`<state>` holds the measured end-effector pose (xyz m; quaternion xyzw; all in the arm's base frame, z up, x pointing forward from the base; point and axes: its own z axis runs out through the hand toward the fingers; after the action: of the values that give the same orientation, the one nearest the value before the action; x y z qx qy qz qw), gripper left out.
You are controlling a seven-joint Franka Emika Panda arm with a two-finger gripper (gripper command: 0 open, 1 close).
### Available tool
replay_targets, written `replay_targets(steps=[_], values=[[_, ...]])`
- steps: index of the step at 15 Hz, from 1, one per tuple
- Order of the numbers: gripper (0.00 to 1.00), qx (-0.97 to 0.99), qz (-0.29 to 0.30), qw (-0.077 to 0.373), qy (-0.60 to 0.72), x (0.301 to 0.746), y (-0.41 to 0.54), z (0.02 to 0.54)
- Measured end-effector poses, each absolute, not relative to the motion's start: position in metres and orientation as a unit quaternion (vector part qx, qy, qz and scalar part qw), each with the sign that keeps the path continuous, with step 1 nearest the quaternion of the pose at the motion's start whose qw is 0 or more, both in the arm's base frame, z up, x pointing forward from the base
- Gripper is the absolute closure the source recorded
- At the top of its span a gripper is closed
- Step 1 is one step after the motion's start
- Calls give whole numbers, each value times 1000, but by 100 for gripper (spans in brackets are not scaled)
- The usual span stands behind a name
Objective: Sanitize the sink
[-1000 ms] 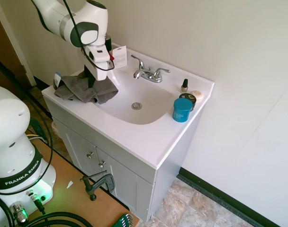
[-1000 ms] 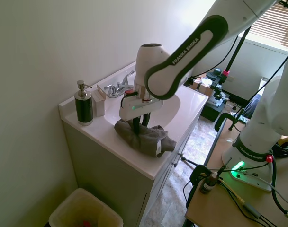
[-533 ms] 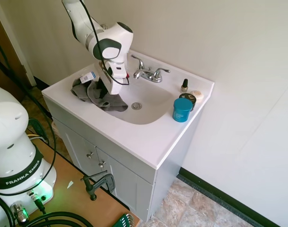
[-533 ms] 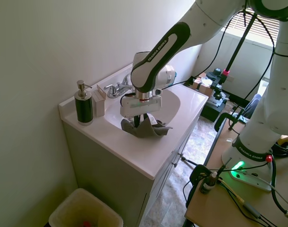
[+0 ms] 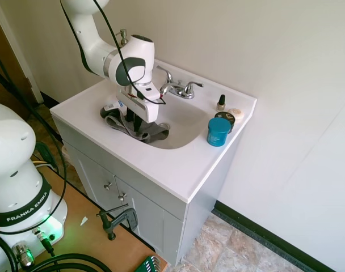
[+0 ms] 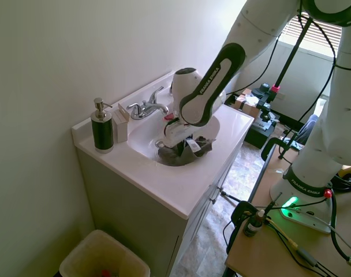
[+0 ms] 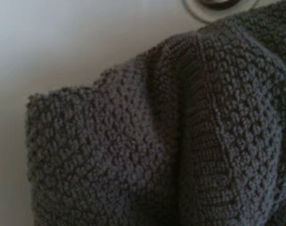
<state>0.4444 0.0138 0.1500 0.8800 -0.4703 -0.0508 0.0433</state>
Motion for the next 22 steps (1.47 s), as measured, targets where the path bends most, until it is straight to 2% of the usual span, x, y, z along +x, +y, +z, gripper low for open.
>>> replay_targets(steps=[9, 14, 22], values=[[100, 903, 48, 96, -415, 440, -43, 144], [100, 905, 93, 98, -403, 443, -63, 142], [100, 899, 178, 74, -394, 442, -76, 134]])
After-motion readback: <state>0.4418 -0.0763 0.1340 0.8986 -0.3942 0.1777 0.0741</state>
